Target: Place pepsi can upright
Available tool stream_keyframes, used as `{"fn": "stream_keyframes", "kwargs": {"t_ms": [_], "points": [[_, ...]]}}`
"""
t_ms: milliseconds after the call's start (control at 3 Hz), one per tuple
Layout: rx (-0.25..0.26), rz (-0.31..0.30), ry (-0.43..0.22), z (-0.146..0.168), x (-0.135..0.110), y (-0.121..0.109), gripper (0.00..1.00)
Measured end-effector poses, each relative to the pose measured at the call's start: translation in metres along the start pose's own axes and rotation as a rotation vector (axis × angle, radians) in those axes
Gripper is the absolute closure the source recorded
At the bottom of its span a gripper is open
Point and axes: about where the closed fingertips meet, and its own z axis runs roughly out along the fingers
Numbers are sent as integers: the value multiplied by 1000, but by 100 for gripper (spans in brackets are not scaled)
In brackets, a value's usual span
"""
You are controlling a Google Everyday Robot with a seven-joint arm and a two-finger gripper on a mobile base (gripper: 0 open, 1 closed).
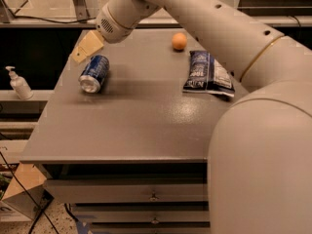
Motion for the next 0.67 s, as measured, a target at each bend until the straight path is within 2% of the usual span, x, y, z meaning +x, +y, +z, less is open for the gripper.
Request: {"fn": "stream_keyframes", "kwargs": {"t_ms": [667], "points": [[-17,82,48,37,2,-9,0]]}}
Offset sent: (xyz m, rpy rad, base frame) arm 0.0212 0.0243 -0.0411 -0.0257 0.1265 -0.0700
